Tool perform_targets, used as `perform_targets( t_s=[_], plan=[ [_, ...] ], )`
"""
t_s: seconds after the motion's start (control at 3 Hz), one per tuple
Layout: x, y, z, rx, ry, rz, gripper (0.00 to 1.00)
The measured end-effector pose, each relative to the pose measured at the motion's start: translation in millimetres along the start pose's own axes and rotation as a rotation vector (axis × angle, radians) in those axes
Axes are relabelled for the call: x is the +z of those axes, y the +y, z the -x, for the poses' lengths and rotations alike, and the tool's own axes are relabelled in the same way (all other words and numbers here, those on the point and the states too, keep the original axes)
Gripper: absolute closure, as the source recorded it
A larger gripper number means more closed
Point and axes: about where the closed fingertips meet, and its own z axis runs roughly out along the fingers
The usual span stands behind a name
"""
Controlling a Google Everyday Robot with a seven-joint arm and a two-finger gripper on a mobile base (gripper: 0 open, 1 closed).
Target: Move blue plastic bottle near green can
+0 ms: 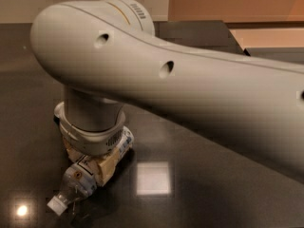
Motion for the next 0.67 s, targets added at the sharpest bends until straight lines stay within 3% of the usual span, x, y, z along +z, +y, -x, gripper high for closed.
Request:
perform_targets(
  t_s=[0.67],
  plan=[
    [6.9, -6.1, 7.4, -0.029, -0.036, -0.021, 0.13]
  ],
)
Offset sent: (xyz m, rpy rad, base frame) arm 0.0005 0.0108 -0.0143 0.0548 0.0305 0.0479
